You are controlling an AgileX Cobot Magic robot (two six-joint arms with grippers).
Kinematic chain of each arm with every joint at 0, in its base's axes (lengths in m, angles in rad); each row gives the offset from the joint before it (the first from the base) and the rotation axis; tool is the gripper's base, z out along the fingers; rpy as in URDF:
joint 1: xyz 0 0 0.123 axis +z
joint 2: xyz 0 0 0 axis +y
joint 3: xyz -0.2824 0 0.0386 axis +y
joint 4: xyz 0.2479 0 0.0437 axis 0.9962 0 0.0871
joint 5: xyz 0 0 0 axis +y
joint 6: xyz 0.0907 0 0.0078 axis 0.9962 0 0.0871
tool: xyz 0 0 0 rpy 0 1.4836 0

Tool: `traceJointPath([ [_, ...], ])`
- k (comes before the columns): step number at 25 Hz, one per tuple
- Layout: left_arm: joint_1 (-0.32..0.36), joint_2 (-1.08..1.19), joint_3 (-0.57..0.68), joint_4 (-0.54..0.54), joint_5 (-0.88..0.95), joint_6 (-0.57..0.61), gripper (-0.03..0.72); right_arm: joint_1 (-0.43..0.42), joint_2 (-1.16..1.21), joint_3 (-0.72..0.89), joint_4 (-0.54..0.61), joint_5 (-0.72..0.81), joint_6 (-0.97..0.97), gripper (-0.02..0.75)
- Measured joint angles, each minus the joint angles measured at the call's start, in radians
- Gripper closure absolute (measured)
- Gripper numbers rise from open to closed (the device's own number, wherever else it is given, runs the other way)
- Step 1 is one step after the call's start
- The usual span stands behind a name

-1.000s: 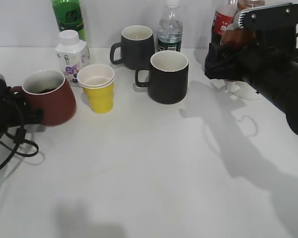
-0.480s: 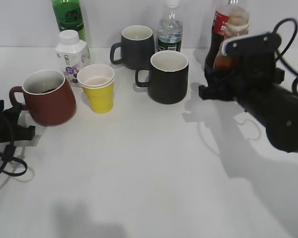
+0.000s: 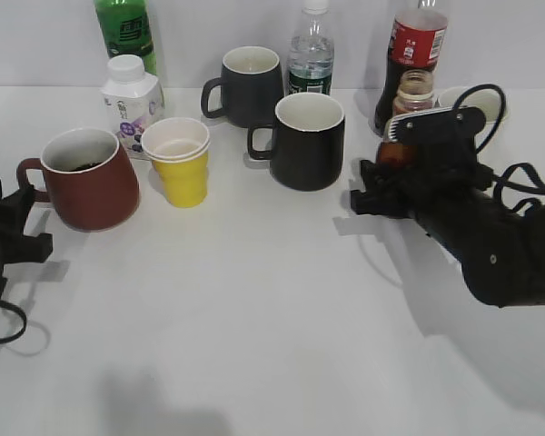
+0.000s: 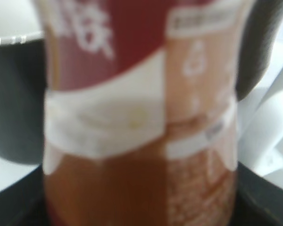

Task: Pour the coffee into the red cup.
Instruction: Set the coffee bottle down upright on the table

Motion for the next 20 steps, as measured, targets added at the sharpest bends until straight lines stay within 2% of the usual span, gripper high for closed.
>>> traceJointPath([
  [4, 0.000, -0.015, 0.030, 0.028, 0.001, -0.064, 0.394, 0.000, 0.033, 0.000, -0.076, -0.040, 0.058, 0.235],
  [10, 0.000, -0.060, 0.041, 0.062, 0.019, -0.086, 0.394, 0.000, 0.042, 0.000, -0.027, -0.061, 0.071, 0.234],
  [16, 0.000, -0.190, 0.042, 0.077, 0.177, -0.086, 0.394, 0.000, 0.010, 0.044, -0.008, -0.063, 0.071, 0.209],
  [20, 0.000, -0.313, 0.024, 0.079, 0.325, -0.086, 0.394, 0.000, -0.028, 0.073, -0.025, -0.064, 0.071, 0.164],
])
